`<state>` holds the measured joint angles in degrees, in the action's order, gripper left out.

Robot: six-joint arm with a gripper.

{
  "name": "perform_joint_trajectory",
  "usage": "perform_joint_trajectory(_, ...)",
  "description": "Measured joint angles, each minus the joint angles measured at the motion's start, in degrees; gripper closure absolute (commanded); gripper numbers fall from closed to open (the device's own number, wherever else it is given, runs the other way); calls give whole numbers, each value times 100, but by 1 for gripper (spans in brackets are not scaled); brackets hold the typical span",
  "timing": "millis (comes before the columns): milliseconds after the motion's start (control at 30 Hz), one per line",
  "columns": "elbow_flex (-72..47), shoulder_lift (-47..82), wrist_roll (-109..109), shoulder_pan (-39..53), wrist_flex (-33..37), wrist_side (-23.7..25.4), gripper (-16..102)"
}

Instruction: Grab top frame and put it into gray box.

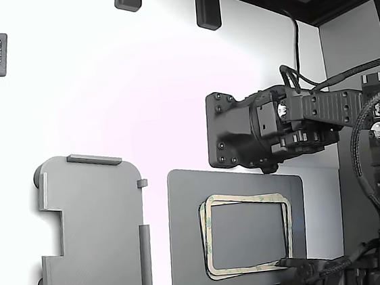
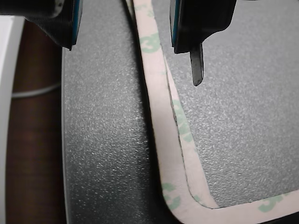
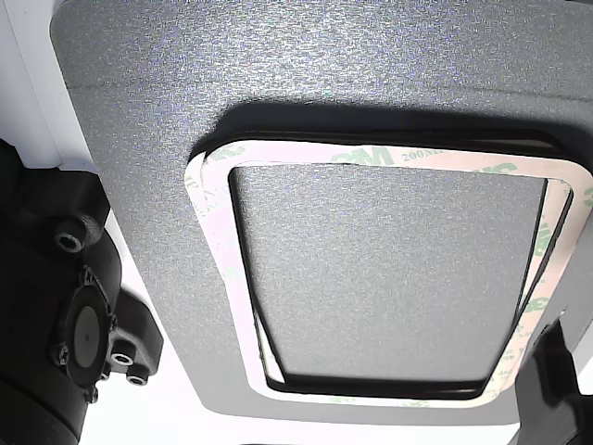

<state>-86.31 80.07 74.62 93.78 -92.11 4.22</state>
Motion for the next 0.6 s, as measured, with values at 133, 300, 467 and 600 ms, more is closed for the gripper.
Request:
perform_joint_trajectory(133,-62,0,18,9,44,0,12)
perform_joint_trajectory(300,-299,35,18,26,158,9,18)
perform_joint_trajectory(467,-501,105,-26,70,360,9,22)
perform_joint_trajectory(600,-510,105,-35,97,483,35,29)
